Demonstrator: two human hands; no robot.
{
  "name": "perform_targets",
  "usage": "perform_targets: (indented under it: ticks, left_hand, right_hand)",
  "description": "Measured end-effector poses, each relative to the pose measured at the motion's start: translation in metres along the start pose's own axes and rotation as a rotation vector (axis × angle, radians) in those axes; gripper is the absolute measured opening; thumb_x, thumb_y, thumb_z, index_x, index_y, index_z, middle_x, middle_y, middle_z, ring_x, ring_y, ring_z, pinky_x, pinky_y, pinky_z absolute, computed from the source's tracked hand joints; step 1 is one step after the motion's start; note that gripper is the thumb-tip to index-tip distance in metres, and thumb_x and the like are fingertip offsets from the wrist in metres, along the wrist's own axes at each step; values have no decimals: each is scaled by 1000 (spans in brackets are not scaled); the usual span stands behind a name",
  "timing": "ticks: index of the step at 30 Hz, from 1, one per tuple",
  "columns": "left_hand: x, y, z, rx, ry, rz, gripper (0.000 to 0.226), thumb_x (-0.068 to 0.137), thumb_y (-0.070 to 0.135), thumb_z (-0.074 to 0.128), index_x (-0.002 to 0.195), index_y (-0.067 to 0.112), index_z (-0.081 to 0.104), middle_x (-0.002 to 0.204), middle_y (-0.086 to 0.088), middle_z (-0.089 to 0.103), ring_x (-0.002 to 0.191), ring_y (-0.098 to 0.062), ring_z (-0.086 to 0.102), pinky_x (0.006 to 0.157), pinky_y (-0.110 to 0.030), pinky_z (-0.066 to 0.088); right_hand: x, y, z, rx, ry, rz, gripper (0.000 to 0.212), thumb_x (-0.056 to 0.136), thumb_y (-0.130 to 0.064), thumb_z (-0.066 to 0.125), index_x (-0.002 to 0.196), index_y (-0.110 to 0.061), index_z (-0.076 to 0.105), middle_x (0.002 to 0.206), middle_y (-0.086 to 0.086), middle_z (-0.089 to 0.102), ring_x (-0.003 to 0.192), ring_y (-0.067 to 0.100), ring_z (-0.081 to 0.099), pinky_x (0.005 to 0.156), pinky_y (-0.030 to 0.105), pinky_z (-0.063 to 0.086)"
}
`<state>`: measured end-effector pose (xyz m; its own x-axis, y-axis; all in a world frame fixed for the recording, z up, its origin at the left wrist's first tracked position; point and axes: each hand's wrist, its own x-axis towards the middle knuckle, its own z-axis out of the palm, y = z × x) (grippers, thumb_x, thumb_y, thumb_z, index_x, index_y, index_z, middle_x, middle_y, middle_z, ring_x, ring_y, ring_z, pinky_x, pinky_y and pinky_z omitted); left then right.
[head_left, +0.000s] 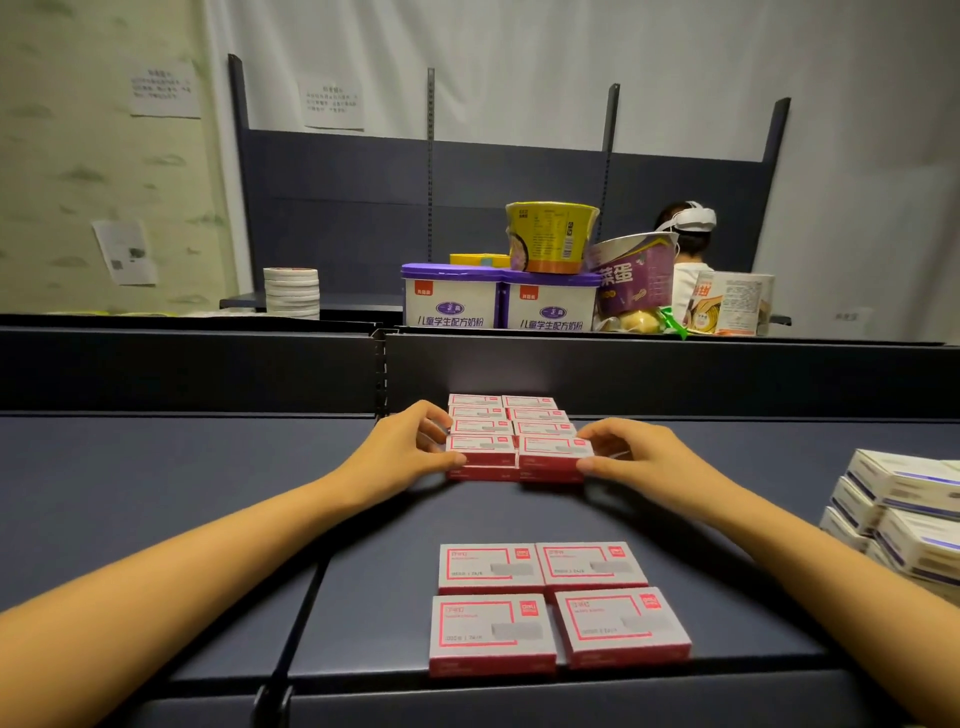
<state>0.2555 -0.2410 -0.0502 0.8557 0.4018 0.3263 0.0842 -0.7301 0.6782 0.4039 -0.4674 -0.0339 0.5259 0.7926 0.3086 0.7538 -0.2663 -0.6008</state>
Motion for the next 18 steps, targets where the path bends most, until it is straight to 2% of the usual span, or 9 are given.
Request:
perform_targets:
  ticks: [2,5,10,12,15,18]
  left_hand:
    - [-1,0,1,-2,4,-7,35,80,26,70,107,21,49,103,2,60,91,-12,60,71,-14,46]
    - [-1,0,2,-15,6,-12,34,81,26,70,107,21,49,104,1,60,91,-12,60,70,-13,46]
    - [-3,2,1,20,20,-10,35,80,25,71,110,19,53,110,-3,64,91,-11,62,75,-16,48]
    - [-7,7,-3,39,21,-13,37,80,29,71,111,20,53,110,-1,63,91,-9,62,76,-16,48]
    - [-22,21,-13,56,58,32,25,78,32,71,98,28,56,100,6,62,83,-6,61,68,-12,49]
    - [-56,40,-21,-30,-43,82,9,78,26,73,82,25,65,85,0,70,77,-12,64,72,-26,53]
  right_hand:
    - [7,4,3,-21,-1,31,29,85,-24,63,114,-18,59,106,-6,60,95,8,58,79,13,46]
    - [13,9,9,-45,11,68,32,84,-27,65,114,-17,59,111,-1,64,94,10,59,82,18,46]
    - [11,5,9,-66,30,94,46,83,-31,65,122,-18,44,108,0,59,93,12,57,77,18,46]
    - [7,2,3,-9,71,118,49,81,-33,66,122,-19,43,107,-1,57,93,13,57,72,16,47]
    - [-13,-5,-10,126,124,96,35,76,-37,68,105,-22,54,95,-5,61,91,15,58,71,20,48]
    - [-50,-10,-21,190,-26,4,24,65,-45,66,84,-30,62,85,-2,67,83,16,63,76,29,51]
